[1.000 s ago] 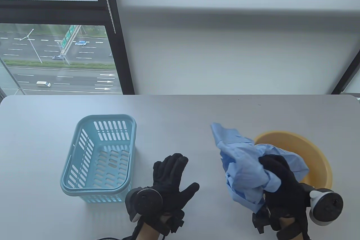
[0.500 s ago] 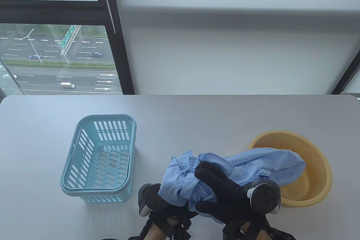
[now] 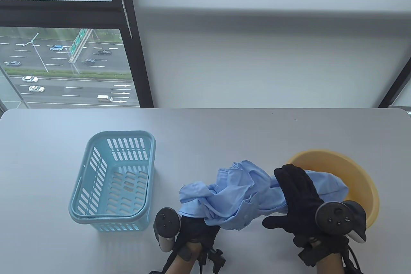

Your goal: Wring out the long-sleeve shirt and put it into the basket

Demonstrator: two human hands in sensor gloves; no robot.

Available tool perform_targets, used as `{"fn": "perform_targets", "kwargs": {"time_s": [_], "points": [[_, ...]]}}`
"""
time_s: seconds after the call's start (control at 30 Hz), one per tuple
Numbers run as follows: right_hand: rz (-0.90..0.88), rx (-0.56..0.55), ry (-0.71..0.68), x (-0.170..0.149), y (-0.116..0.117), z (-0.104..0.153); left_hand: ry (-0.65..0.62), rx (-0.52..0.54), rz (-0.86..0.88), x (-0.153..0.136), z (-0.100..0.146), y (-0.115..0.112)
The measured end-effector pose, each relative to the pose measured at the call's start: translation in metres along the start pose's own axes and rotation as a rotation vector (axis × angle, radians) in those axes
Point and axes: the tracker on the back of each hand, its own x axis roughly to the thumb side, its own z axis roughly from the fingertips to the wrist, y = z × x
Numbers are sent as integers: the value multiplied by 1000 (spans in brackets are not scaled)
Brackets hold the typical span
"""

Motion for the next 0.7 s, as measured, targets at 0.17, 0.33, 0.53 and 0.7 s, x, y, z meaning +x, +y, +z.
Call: {"fn": "perform_targets", "kwargs": {"time_s": [0.17, 0.33, 0.53, 0.7], "points": [[216, 105, 143, 0, 27, -19, -16, -12, 59, 1, 0, -1], [419, -125, 245, 7, 34, -25, -38, -57, 92, 3, -1, -4], [332, -307, 277, 2, 30, -20, -35, -69, 72, 2, -1, -4], [184, -492, 300, -2, 15, -5, 28, -50, 135, -8, -1, -1]]}}
